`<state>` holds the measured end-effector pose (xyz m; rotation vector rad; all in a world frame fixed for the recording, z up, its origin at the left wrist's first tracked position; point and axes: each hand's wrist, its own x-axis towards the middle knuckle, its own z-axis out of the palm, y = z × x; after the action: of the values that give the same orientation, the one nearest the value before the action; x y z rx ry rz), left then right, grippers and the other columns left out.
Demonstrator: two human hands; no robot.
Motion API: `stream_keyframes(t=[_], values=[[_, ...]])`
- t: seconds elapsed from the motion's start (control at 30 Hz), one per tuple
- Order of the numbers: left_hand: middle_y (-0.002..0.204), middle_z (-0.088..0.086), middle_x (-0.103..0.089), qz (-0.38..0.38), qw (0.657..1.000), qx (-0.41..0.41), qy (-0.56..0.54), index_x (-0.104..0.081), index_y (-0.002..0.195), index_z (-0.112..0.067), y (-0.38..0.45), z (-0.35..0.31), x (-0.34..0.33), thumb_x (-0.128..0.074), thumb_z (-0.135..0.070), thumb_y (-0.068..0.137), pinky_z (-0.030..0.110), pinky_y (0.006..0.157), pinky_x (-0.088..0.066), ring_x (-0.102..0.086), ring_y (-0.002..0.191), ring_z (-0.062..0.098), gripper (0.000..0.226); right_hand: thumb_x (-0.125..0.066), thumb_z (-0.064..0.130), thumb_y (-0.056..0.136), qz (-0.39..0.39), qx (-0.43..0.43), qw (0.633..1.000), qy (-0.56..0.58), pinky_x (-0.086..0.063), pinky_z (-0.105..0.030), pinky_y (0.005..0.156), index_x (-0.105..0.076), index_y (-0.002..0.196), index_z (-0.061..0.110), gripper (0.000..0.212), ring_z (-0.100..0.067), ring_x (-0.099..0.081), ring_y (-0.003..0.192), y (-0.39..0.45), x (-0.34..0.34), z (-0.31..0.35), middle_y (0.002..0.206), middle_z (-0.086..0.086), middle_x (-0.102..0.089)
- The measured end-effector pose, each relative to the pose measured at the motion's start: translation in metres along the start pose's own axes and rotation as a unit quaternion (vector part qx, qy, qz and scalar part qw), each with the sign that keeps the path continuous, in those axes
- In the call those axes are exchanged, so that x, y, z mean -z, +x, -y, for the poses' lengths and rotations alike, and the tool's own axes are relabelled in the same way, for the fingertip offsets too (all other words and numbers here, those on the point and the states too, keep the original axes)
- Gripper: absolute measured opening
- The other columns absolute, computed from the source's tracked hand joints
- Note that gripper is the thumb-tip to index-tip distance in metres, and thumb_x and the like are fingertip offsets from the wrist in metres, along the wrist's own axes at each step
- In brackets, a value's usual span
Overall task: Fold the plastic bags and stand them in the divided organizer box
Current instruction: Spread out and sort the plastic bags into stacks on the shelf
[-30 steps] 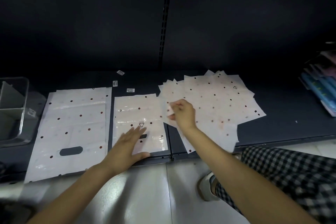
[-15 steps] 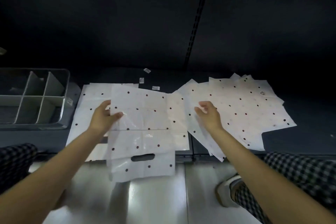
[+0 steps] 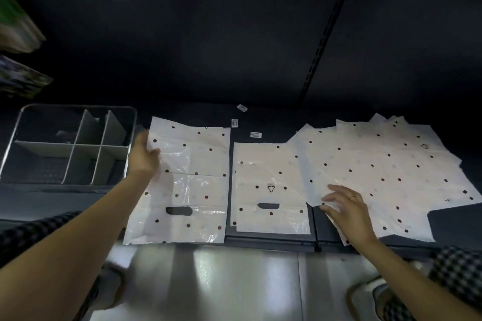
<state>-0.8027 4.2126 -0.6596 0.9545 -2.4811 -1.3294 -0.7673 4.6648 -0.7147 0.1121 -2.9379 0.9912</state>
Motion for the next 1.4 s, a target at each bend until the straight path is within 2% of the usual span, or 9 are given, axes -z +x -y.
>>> stream_keyframes(t=[0.27, 0.37, 0.53, 0.63, 0.73, 0.83, 1.07, 1.23, 1.4], values=[[0.142, 0.017, -0.038, 0.006, 0.985, -0.12, 0.126, -0.036, 0.143, -0.013, -0.038, -0.014, -0.026, -0.055, -0.007, 0.092, 0.04, 0.106, -0.028, -0.031, 0.133, 0.033, 0.054, -0.056, 0.015, 0.092, -0.098, -0.076, 0.992, 0.015, -0.034, -0.029, 0.073, -0.061, 0.089, 0.008, 0.009, -0.022, -0.046, 0.094, 0.01, 0.003, 0.023, 0.093, -0.008, -0.061], [0.129, 0.01, -0.053, 0.187, 0.976, -0.109, 0.008, -0.052, 0.129, -0.012, -0.08, -0.041, -0.052, -0.058, -0.017, 0.093, 0.028, 0.095, -0.039, -0.049, 0.12, 0.025, 0.037, -0.052, 0.02, 0.095, -0.122, -0.065, 0.99, 0.032, -0.031, -0.028, 0.064, -0.052, 0.084, 0.011, 0.014, -0.024, -0.049, 0.085, 0.015, 0.004, 0.058, 0.083, -0.003, -0.052], [0.122, -0.008, -0.056, 0.455, 0.869, 0.052, -0.188, -0.05, 0.11, -0.037, -0.145, -0.085, -0.081, -0.05, -0.062, 0.079, 0.026, 0.089, -0.045, -0.053, 0.114, 0.01, 0.041, -0.058, 0.022, 0.092, -0.047, 0.029, 0.995, 0.077, -0.031, -0.024, 0.065, -0.058, 0.081, 0.009, 0.016, -0.014, -0.047, 0.081, 0.008, -0.01, 0.128, 0.084, 0.004, -0.05], [0.118, 0.002, -0.062, 0.367, 0.899, 0.065, -0.229, -0.051, 0.113, -0.031, -0.148, -0.09, -0.087, -0.055, -0.034, 0.093, 0.027, 0.071, -0.049, -0.061, 0.098, 0.014, 0.02, -0.058, 0.027, 0.091, 0.047, 0.114, 0.989, 0.079, -0.038, -0.023, 0.083, -0.065, 0.09, 0.013, 0.016, -0.011, -0.044, 0.098, -0.003, -0.024, 0.145, 0.099, 0.004, -0.058], [0.122, 0.014, -0.059, 0.216, 0.964, 0.041, -0.152, -0.044, 0.133, -0.014, -0.126, -0.078, -0.078, -0.05, -0.007, 0.095, 0.03, 0.068, -0.049, -0.061, 0.088, 0.021, 0.04, -0.056, 0.028, 0.092, 0.063, 0.122, 0.987, 0.085, -0.035, -0.019, 0.092, -0.067, 0.102, 0.015, 0.019, -0.011, -0.044, 0.11, 0.0, -0.023, 0.133, 0.111, 0.003, -0.06], [0.144, 0.018, -0.04, 0.141, 0.986, 0.053, -0.074, -0.02, 0.149, -0.02, -0.095, -0.051, -0.053, -0.054, -0.011, 0.094, 0.04, 0.09, -0.045, -0.053, 0.117, 0.035, 0.066, -0.06, 0.023, 0.091, 0.001, 0.001, 0.997, 0.071, -0.033, -0.019, 0.094, -0.061, 0.116, 0.012, 0.027, -0.021, -0.044, 0.118, 0.016, -0.008, 0.092, 0.122, -0.003, -0.058], [0.134, 0.024, -0.049, 0.042, 0.995, 0.024, 0.087, -0.027, 0.146, -0.019, -0.034, 0.003, -0.009, -0.052, -0.003, 0.091, 0.05, 0.093, -0.041, -0.05, 0.114, 0.048, 0.062, -0.057, 0.038, 0.091, -0.015, -0.249, 0.963, -0.106, -0.032, -0.039, 0.107, -0.035, 0.143, 0.011, 0.063, -0.025, -0.019, 0.141, 0.025, 0.051, -0.039, 0.152, -0.009, -0.029], [0.139, 0.024, -0.043, 0.031, 0.986, -0.019, 0.164, -0.025, 0.146, -0.018, -0.017, 0.02, 0.003, -0.049, 0.0, 0.091, 0.055, 0.088, -0.042, -0.049, 0.108, 0.052, 0.063, -0.058, 0.029, 0.092, -0.073, -0.205, 0.966, -0.143, -0.043, -0.04, 0.092, -0.064, 0.119, 0.013, 0.032, -0.032, -0.043, 0.123, 0.024, 0.048, -0.045, 0.134, -0.007, -0.054], [0.151, 0.021, -0.025, 0.074, 0.956, -0.132, 0.252, -0.029, 0.147, -0.012, -0.034, 0.017, -0.009, -0.058, -0.008, 0.09, 0.055, 0.109, -0.026, -0.022, 0.137, 0.04, 0.064, -0.064, 0.017, 0.088, -0.132, -0.237, 0.961, -0.047, -0.038, -0.029, 0.068, -0.07, 0.092, 0.005, 0.014, -0.03, -0.05, 0.104, 0.031, 0.044, -0.034, 0.096, -0.013, -0.067]])
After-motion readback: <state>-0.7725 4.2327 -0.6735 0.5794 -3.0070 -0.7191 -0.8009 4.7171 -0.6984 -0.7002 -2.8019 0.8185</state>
